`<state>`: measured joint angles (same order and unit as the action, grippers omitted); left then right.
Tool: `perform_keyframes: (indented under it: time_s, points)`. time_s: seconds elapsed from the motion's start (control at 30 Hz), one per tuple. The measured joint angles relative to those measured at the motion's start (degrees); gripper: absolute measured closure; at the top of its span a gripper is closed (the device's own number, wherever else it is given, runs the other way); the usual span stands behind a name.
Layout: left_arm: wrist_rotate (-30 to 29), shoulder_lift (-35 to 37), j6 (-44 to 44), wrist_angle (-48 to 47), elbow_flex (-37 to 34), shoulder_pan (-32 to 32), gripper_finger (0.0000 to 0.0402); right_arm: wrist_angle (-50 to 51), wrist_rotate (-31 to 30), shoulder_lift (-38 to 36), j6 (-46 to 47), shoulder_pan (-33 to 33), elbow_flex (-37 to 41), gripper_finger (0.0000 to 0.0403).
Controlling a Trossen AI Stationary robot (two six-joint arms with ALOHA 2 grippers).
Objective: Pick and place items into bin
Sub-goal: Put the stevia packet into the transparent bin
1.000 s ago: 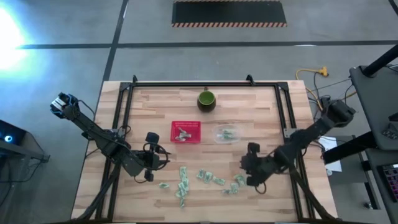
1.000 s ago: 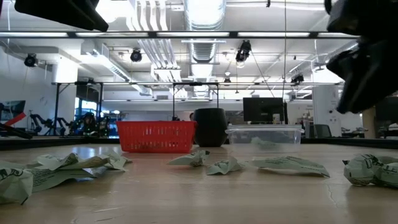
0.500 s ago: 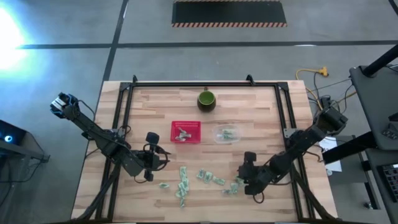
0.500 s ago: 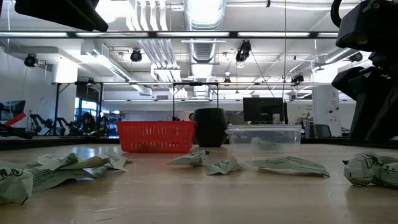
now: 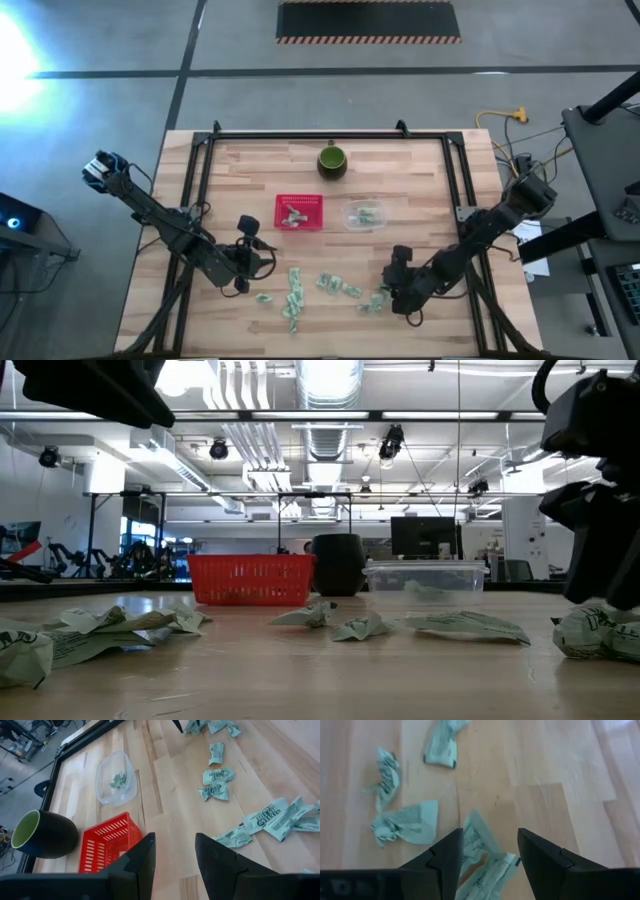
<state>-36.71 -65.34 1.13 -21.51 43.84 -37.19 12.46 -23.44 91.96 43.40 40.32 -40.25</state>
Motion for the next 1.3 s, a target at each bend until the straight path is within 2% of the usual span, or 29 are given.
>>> perform_keyframes:
  time_s: [0.2, 0.4, 0.83, 1.17, 1.3]
  points:
    - [0.0, 0.3, 0.0, 0.1, 0.1, 0.0, 0.0278, -1.2, 1.3, 2.1, 0.1, 0.0, 0.0, 0.0229]
    - [0.0, 0.3, 0.0, 0.1, 0.0, 0.1, 0.0278, -1.4, 1.4, 2.6, -0.9, 0.0, -0.1, 0.0255]
    - [0.0, 0.3, 0.0, 0.1, 0.0, 0.0, 0.0278, -1.1, 1.4, 2.2, -4.9, 0.0, -0.1, 0.0387]
    - [0.0, 0.3, 0.0, 0.0, 0.0, 0.0, 0.0278, -0.9, -2.8, 0.6, -10.9, 0.0, -1.3, 0.0394]
    - [0.0, 0.3, 0.0, 0.0, -0.1, 0.0, 0.0278, -0.8, -6.4, -1.7, -14.9, -0.1, -1.9, 0.0394]
